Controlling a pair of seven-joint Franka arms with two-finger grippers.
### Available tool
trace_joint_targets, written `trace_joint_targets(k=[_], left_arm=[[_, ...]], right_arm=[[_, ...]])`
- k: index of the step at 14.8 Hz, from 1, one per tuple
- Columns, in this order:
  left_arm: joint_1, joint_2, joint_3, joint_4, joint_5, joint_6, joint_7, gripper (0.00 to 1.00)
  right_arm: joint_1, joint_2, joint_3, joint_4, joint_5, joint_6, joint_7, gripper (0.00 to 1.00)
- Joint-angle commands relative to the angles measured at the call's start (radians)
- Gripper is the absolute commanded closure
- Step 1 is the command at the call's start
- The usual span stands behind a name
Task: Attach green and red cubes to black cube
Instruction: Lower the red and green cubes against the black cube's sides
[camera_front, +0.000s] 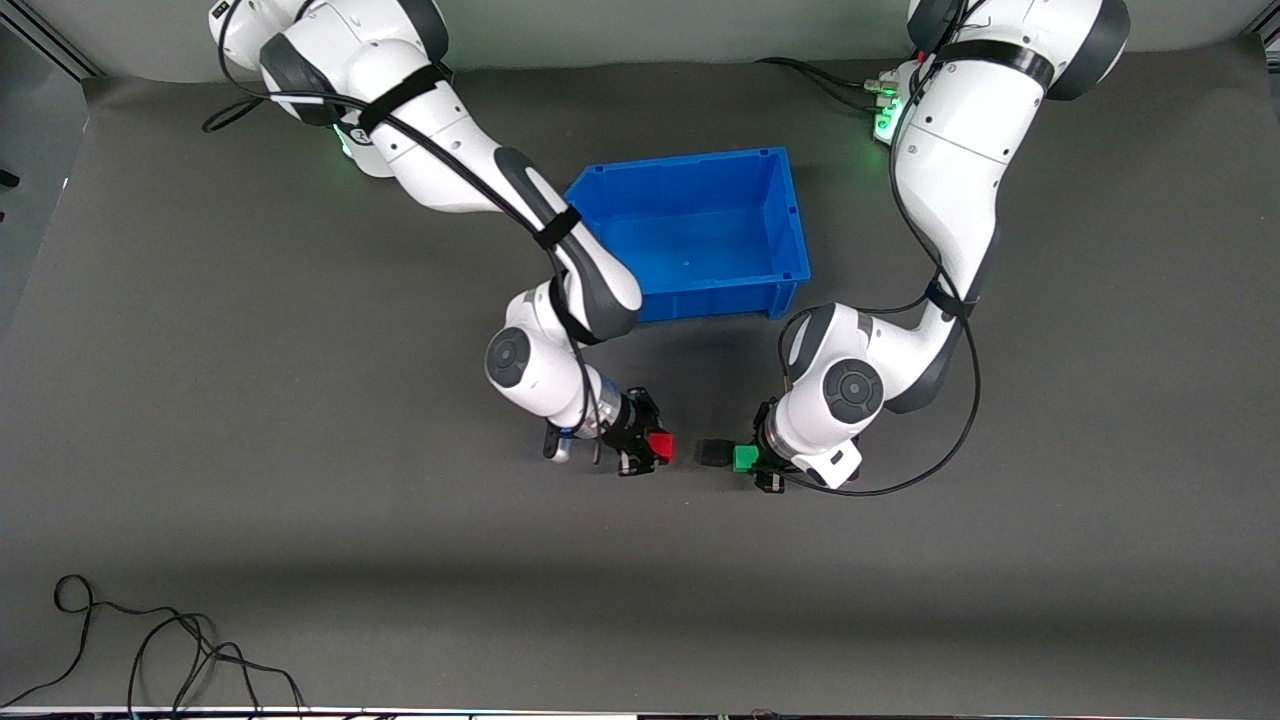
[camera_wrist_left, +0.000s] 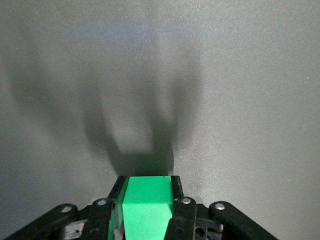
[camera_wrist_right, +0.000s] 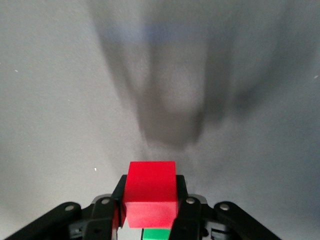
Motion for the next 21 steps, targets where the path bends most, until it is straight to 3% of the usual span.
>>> trace_joint_targets(k=[1, 15, 18, 19, 20, 21], left_arm=[[-0.032, 0.017, 0.018, 0.021, -0.008, -0.004, -0.028, 0.84], [-0.033, 0.02, 0.018, 0.023, -0.005, -0.004, -0.035, 0.83], [-0.033, 0.02, 0.018, 0.023, 0.002, -0.004, -0.035, 0.76], [-0.033, 0.02, 0.018, 0.023, 0.002, -0.004, -0.035, 0.73], [-0.032, 0.02, 0.019, 0.023, 0.006, -0.004, -0.031, 0.51], [-0.032, 0.02, 0.018, 0.023, 0.011, -0.004, -0.026, 0.12]], right_arm=[[0.025, 0.048, -0.014, 0.065, 0.018, 0.026, 0.047, 0.79], [0.065, 0.146, 0.009, 0.165, 0.017, 0.112, 0.075, 0.78], [0.067, 0.148, 0.009, 0.162, 0.018, 0.121, 0.077, 0.28], [0.067, 0.148, 0.009, 0.16, 0.017, 0.121, 0.075, 0.01], [0.067, 0.146, 0.009, 0.16, 0.017, 0.121, 0.074, 0.01], [0.067, 0.14, 0.009, 0.159, 0.008, 0.121, 0.057, 0.0]])
